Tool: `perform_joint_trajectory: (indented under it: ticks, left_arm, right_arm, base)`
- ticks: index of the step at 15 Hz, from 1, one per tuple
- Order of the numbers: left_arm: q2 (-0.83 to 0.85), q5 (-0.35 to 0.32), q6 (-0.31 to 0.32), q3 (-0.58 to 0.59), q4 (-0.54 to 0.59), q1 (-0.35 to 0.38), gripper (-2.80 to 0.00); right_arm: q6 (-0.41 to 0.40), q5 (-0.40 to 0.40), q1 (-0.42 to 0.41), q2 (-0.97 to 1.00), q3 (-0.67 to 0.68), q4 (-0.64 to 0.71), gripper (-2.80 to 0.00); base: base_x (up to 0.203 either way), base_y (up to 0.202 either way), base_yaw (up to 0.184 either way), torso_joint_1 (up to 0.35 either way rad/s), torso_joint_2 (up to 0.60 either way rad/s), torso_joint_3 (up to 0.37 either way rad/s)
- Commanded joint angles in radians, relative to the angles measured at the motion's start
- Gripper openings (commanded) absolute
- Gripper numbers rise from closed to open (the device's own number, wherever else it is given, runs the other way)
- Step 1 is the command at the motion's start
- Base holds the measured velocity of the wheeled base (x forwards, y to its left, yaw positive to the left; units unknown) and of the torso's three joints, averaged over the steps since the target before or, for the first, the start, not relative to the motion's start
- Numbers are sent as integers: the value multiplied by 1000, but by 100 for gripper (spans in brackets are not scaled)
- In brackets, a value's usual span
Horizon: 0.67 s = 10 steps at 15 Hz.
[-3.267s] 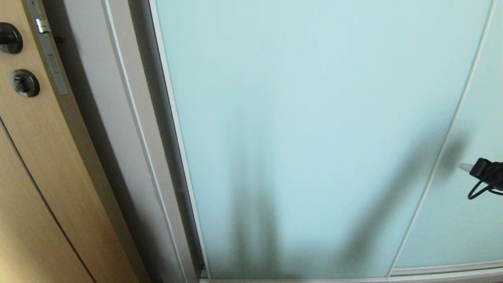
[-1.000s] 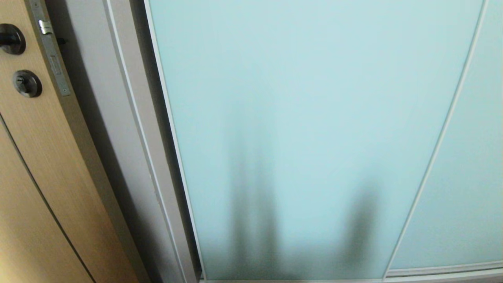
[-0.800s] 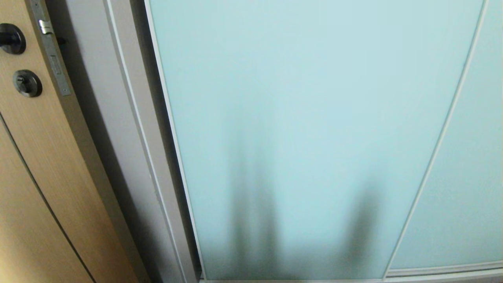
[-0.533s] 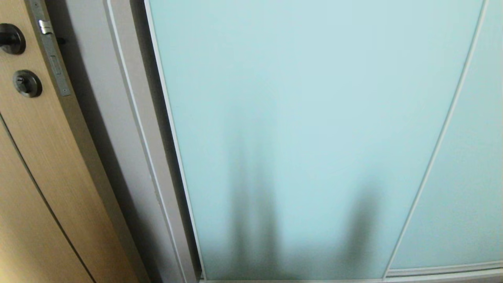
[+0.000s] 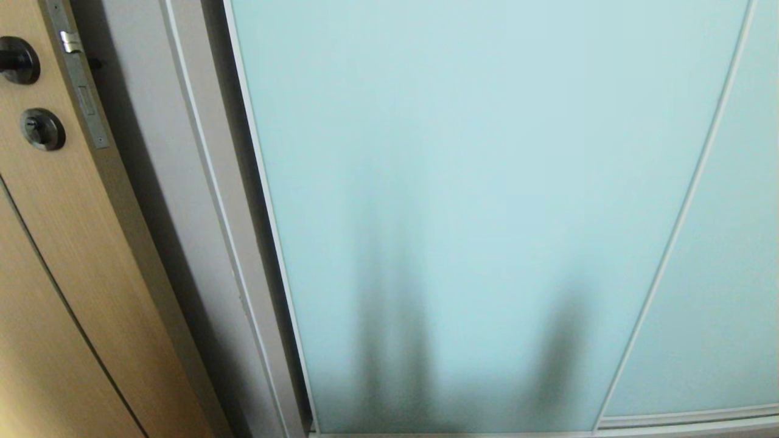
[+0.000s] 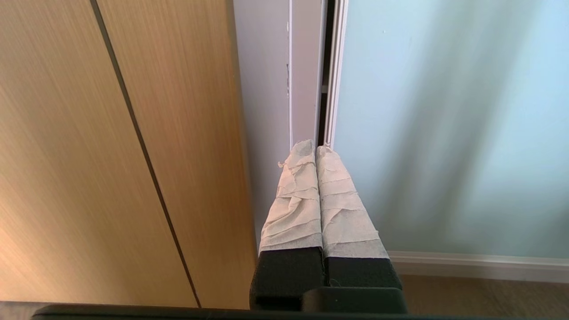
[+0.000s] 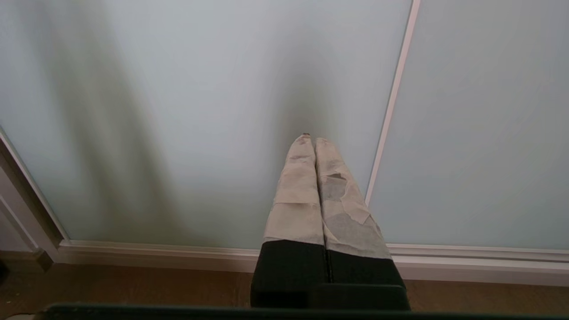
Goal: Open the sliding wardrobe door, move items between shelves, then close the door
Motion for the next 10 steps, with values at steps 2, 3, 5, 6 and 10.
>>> perform_joint_trajectory:
  ticks: [2, 3, 5, 6, 10]
  left_arm:
    - [2, 0, 1, 1, 0, 0, -280]
    - [2, 0, 0, 0, 0, 0, -280]
    - [2, 0, 0, 2, 0, 0, -280]
    - [2, 0, 0, 0, 0, 0, -280]
    - [2, 0, 1, 1, 0, 0, -280]
  right_arm:
    - [-71, 9, 0, 3, 1, 5, -280]
    - [-102, 14, 0, 2, 1, 4, -280]
    - [-104, 25, 0, 3, 0, 5, -280]
    - [-64, 20, 0, 4, 0, 5, -280]
    - [11, -12, 0, 1, 0, 0, -280]
  base:
    - [0, 0, 0, 0, 0, 0]
    - [0, 0, 0, 0, 0, 0]
    - [0, 0, 0, 0, 0, 0]
    - [0, 0, 0, 0, 0, 0]
    - [0, 0, 0, 0, 0, 0]
